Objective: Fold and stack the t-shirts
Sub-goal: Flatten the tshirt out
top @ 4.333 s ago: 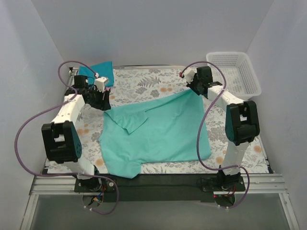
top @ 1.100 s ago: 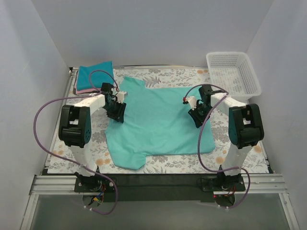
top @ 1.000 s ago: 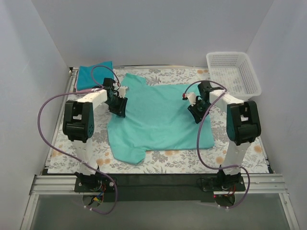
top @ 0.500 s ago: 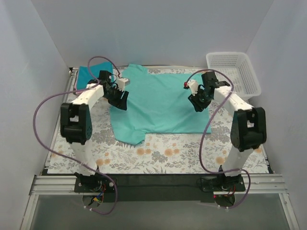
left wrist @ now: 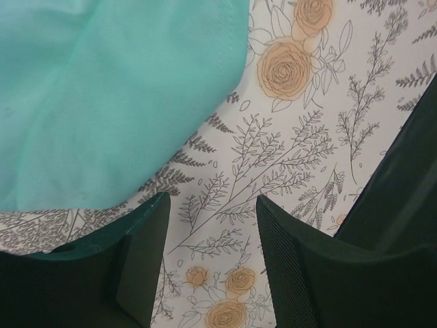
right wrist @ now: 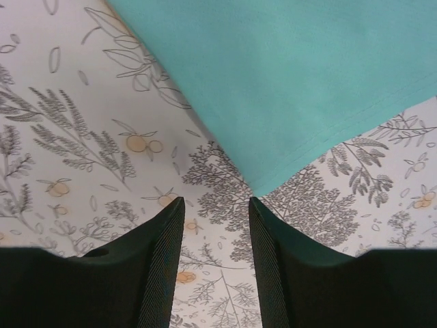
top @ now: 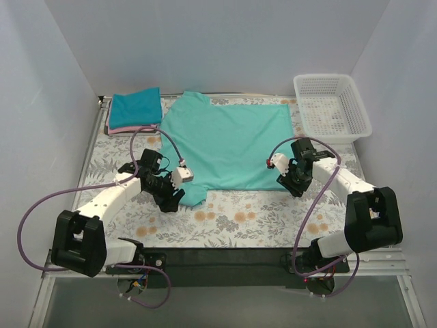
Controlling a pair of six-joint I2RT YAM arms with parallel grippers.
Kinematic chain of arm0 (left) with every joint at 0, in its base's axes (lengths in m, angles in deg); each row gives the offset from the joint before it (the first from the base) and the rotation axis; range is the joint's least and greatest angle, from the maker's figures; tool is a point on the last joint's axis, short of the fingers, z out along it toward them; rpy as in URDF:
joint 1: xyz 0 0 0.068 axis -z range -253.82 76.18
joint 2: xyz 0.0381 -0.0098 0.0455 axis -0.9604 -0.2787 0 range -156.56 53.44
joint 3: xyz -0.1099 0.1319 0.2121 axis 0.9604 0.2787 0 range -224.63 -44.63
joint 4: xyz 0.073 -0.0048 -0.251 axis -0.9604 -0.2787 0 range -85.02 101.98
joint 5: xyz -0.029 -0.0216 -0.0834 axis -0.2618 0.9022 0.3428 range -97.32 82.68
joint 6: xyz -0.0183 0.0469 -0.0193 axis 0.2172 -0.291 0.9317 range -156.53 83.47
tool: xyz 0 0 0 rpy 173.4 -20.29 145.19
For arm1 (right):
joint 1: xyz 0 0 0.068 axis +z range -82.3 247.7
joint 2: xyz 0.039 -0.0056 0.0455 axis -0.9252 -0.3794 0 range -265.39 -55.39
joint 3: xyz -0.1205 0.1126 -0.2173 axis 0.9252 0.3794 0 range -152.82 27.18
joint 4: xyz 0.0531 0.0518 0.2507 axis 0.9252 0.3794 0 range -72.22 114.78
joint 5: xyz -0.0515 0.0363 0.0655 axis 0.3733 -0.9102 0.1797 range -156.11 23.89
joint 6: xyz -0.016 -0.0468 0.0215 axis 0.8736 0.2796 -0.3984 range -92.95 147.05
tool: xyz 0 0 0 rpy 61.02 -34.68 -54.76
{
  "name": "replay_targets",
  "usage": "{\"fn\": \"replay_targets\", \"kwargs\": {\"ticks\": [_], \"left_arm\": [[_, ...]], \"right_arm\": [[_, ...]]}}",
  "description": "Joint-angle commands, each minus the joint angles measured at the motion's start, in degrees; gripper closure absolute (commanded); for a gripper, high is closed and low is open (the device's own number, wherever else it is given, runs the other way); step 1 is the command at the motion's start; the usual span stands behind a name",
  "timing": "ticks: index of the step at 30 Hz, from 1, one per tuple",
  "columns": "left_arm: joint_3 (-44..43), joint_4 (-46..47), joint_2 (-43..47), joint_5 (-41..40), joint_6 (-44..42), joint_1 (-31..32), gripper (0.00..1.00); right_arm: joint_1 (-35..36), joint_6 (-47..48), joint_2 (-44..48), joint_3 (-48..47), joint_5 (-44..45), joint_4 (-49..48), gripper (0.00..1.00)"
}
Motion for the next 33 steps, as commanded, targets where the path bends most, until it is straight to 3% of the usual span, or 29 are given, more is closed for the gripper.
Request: {"fn": "replay_targets", "kwargs": {"ticks": [1,9,12,15,16,18,21,26,31,33], "left_arm": [[1.81,5.53,0.55,-2.44,-2.23,2.11,0.49],[5.59,16.07,-3.05,-7.71,-2.93,5.36,0.49],[6.03,19.15,-5.51,-8.16,-2.76,6.33,0.5],[6.74,21.79,-8.15,-9.21,-2.41,7.83,0.56],[6.48,21.71,-8.67,-9.3,-2.49,8.18,0.61],[5.34,18.3,-9.73,-9.39,-3.1,8.62,0.84],[0.86,8.29,-8.6,-8.6,-3.9,8.53,1.0],[-13.16,-7.87,-9.19,1.15,-6.71,3.44,1.0],[-29.62,-15.37,-30.26,6.96,-5.75,-1.47,1.0],[-37.07,-16.44,-35.9,7.31,-4.09,-2.62,0.82]], "right_arm": [[-0.13,1.88,0.29,1.1,5.73,-7.52,0.57],[0.22,2.68,-3.23,2.43,7.51,-12.36,0.58],[0.48,3.38,-4.37,3.39,7.33,-13.15,0.62],[0.39,3.82,-6.39,4.1,7.77,-14.39,0.75],[0.48,3.91,-6.92,4.01,8.03,-14.56,0.87],[0.48,3.99,-7.28,3.57,8.3,-14.56,0.98],[0.48,4.61,-5.52,3.04,8.3,-13.86,0.99],[-0.13,5.66,-3.32,1.2,6.98,-12.1,0.99],[-0.31,5.66,-5.6,-2.14,5.75,-10.7,0.99],[-0.4,5.75,-7.18,-3.46,5.57,-10.43,0.99]]}}
